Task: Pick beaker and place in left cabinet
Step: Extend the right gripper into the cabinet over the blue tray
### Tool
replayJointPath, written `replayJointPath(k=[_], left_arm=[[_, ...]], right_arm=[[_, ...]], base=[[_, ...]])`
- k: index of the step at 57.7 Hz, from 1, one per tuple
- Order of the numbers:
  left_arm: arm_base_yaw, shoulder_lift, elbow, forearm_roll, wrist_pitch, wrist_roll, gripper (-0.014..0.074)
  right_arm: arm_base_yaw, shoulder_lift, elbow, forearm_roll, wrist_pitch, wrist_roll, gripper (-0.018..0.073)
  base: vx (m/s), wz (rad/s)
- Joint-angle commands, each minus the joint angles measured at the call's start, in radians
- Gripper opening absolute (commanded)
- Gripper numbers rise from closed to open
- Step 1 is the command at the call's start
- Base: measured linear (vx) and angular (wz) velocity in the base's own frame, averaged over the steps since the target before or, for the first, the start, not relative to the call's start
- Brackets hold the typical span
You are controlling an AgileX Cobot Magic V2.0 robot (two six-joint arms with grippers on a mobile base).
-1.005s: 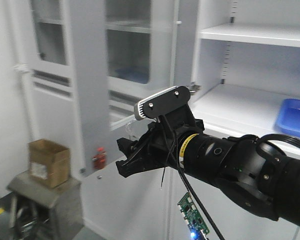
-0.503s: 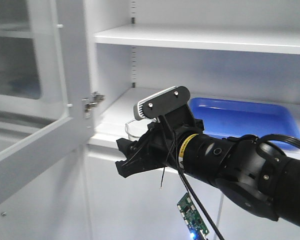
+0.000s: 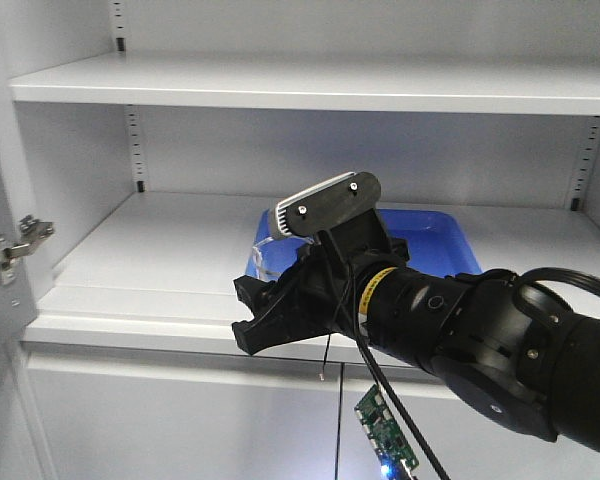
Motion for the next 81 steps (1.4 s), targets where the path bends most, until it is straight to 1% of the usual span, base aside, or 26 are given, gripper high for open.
replayJointPath(k=[1,55,81], left_arm=[[-0.006,-0.011,-0.018,-0.005,-0.082,-0.002,-0.0006],[-0.006,-0.011,-0.018,-0.005,-0.082,-0.002,-0.0006],[-0.006,-0.011,-0.018,-0.005,-0.082,-0.002,-0.0006]], right_arm=[[-0.003,-0.042,-0.036,-0.005,-0.078,-0.004,0.0155],[-0.003,-0.042,-0.036,-0.005,-0.078,-0.004,0.0155],[-0.003,-0.040,-0.036,-0.007,-0.078,-0.004,0.0155]], base=[[0.12,-0.21],[0.12,-0.09],[0.04,-0.07]])
